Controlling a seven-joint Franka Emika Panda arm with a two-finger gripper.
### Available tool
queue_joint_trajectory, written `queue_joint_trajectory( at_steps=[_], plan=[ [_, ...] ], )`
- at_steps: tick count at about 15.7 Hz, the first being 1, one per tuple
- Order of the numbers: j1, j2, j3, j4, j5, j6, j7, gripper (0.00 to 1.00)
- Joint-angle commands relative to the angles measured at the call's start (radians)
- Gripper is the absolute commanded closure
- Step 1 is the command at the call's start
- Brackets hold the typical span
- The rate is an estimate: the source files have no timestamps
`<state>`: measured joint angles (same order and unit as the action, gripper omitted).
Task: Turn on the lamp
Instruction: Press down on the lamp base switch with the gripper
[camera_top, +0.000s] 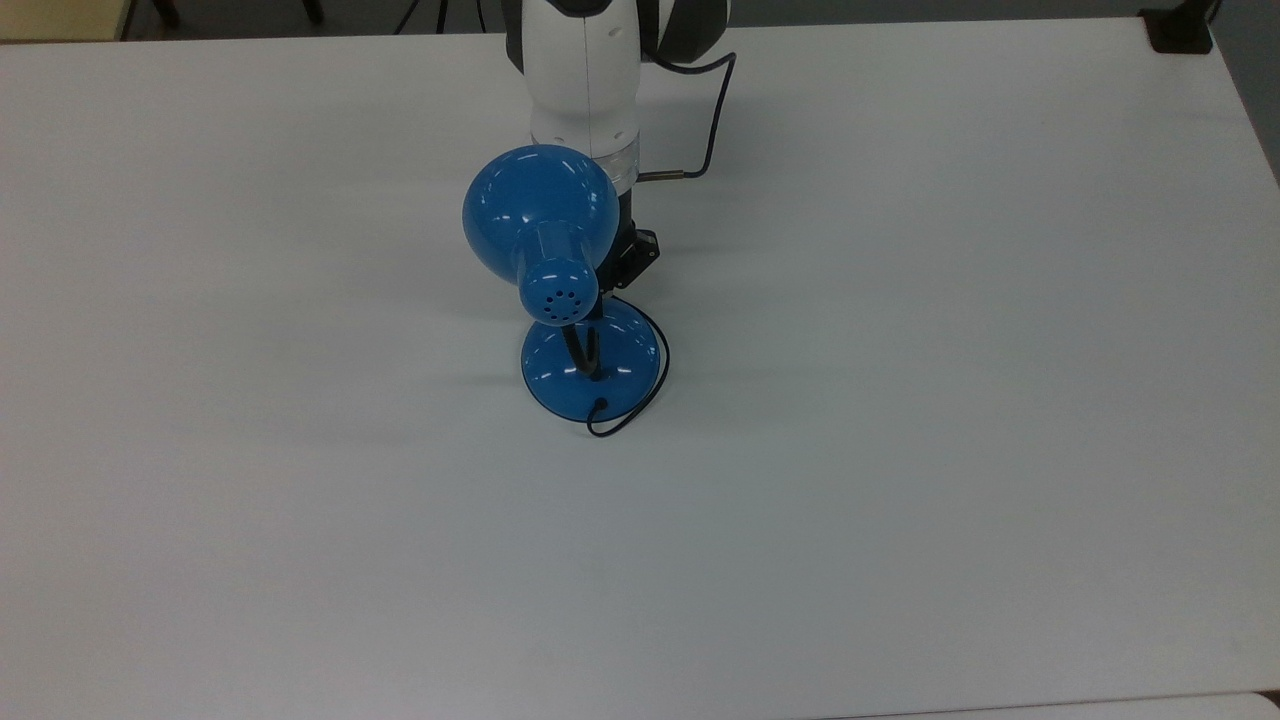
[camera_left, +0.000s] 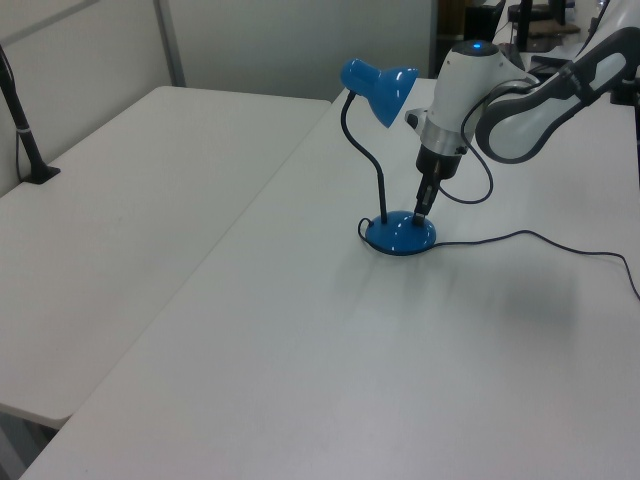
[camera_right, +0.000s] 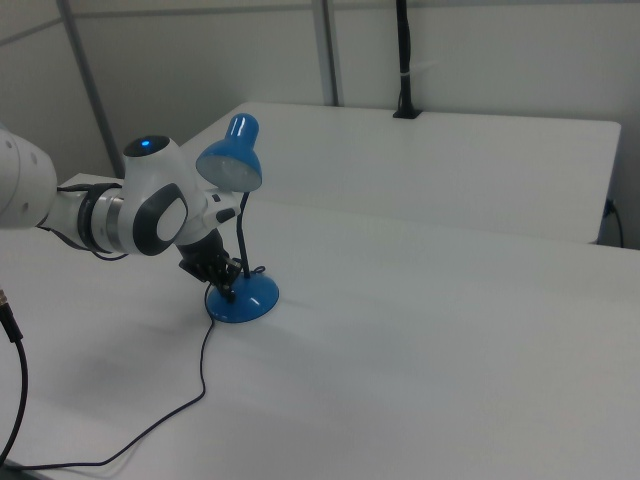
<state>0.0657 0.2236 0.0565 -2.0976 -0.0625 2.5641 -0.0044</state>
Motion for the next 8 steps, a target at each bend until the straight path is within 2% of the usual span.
queue_joint_trajectory(
  at_steps=[1, 8],
  plan=[
    [-0.01, 0.025, -0.001, 0.013, -0.022, 0.027, 0.001, 1.0],
    [-0.014, 0.06, -0.001, 0.021, -0.022, 0.053, 0.001, 1.0]
  ],
)
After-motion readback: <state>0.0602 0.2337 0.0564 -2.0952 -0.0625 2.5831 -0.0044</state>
